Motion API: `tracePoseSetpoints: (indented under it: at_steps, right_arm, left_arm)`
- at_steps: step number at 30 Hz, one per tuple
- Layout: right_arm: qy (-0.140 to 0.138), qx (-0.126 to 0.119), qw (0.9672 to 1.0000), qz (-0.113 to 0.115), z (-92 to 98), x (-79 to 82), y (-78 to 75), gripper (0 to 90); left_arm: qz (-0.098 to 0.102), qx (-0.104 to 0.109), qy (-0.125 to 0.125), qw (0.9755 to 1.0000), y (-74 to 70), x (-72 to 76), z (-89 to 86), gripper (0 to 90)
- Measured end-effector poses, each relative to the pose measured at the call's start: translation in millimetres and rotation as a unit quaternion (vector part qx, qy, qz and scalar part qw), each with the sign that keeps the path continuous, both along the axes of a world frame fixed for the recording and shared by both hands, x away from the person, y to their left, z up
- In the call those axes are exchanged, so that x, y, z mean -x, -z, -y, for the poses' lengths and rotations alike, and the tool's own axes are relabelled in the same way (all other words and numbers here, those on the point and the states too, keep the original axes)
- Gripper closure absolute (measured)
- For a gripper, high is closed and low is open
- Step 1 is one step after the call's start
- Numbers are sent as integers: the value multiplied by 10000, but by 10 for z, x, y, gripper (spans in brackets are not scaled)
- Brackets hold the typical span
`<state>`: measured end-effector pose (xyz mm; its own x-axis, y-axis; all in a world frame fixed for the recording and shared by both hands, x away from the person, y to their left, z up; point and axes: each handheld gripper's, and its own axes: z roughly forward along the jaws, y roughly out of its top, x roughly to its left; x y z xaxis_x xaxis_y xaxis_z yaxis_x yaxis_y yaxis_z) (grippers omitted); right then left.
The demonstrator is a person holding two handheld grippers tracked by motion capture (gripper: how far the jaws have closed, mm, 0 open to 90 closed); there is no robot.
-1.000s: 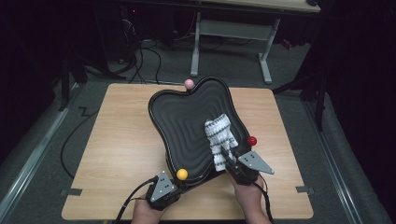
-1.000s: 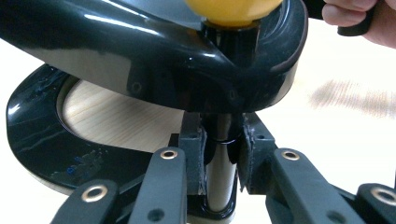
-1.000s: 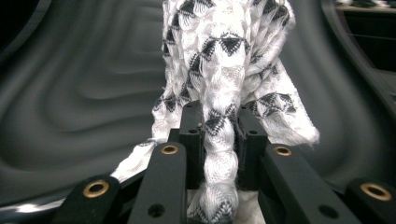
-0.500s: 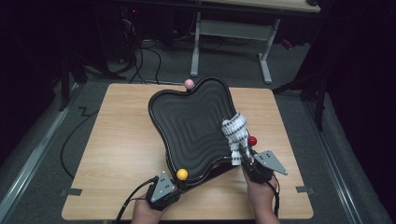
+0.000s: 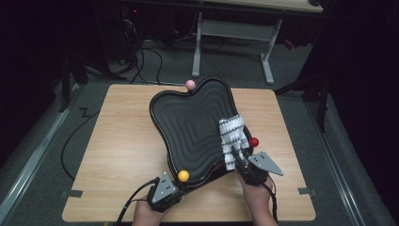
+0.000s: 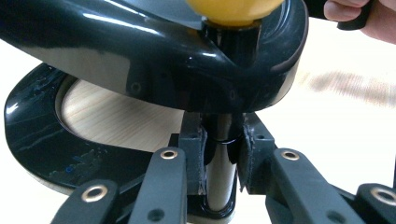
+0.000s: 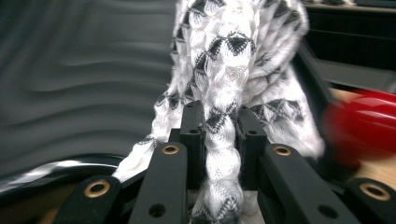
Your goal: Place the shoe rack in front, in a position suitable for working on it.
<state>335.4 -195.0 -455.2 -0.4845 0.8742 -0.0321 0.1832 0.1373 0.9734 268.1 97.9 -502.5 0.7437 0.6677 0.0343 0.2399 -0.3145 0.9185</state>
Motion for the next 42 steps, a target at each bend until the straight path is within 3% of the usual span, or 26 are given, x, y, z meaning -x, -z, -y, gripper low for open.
tracePoseSetpoints:
  at_steps: [6,9,15,17,22,26,31,37,42]
  right_arm:
    - [-631,56,9980,40,-352,105,-29,777]
    - [-971,94,9952,24,-509,179,-32,778]
    - [-1644,179,9862,-47,-773,356,-21,779]
    - [-1930,198,9810,-98,-854,412,-13,779]
    - [-2059,202,9782,-180,-895,435,-21,782]
    - [-1969,215,9798,-292,-851,365,-79,786]
    - [-1642,79,9845,-613,-659,40,-223,788]
    - [-930,-149,9897,-1081,-326,-446,-457,789]
    - [-353,-119,9892,-1421,-151,-692,-622,792]
  left_arm:
    - [-2,7,9,10000,2,0,-2,743]
    - [-3,7,10,10000,2,-1,-2,743]
    - [-6,4,8,10000,2,0,-2,743]
    - [-6,3,10,10000,2,-1,-2,743]
    - [-2,5,14,10000,3,0,-5,743]
    - [13,13,-1,10000,8,5,-4,743]
    - [10,4,18,10000,6,1,-6,743]
    - [7,-14,62,10000,2,-7,-11,743]
    - [-5,-11,93,10000,1,-14,-16,742]
